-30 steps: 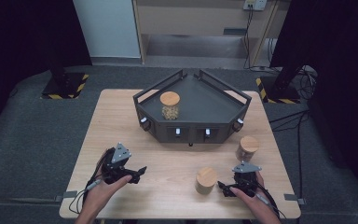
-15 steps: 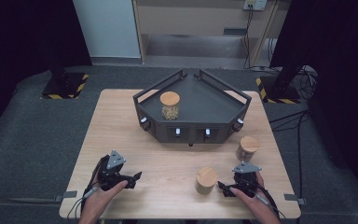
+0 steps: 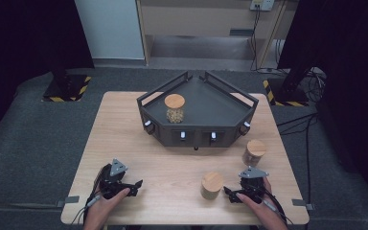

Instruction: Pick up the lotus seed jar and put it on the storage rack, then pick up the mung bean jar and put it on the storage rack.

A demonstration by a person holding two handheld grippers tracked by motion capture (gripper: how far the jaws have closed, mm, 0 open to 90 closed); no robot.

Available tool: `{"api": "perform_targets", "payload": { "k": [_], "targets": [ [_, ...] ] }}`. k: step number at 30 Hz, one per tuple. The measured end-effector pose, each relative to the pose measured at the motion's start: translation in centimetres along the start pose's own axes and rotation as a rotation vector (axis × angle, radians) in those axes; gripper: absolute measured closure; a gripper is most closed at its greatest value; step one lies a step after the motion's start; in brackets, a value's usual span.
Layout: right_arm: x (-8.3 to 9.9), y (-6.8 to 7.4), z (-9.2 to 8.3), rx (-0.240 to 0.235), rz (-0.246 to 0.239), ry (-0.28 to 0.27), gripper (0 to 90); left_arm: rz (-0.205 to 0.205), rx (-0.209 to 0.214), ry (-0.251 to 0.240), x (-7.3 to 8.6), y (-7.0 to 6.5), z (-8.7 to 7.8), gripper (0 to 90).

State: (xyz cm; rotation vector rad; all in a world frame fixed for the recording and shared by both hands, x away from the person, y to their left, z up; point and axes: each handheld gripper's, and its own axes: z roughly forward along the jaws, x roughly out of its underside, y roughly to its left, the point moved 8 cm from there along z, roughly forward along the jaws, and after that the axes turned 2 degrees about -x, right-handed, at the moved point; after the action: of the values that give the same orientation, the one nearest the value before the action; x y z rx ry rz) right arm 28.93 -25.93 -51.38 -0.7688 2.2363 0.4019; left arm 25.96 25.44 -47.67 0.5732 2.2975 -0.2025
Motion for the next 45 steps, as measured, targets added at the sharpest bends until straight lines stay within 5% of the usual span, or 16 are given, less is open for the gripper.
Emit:
{"api": "perform_targets", "payload": {
  "k": [19, 23, 42, 45],
  "targets": [
    [0.1, 0.2, -0.2, 0.003, 0.002, 0.000, 0.4, -0.024, 0.000, -0.006, 2.0, -0.1, 1.3, 2.4],
    [0.2, 0.3, -0.2, 0.004, 0.002, 0.000, 0.4, 0.009, -0.016, 0.007, 1.9, -0.3, 1.4, 2.1],
    [0.5, 0.2, -0.8, -0.016, -0.022, 0.000, 3.1, 0.005, -0.024, 0.010, 1.8, -0.4, 1.4, 0.8],
    [0.7, 0.2, -1.6, -0.017, -0.033, -0.033, 2.9, 0.007, -0.016, 0.015, 1.7, -0.4, 1.5, 0.0]
  ]
}}
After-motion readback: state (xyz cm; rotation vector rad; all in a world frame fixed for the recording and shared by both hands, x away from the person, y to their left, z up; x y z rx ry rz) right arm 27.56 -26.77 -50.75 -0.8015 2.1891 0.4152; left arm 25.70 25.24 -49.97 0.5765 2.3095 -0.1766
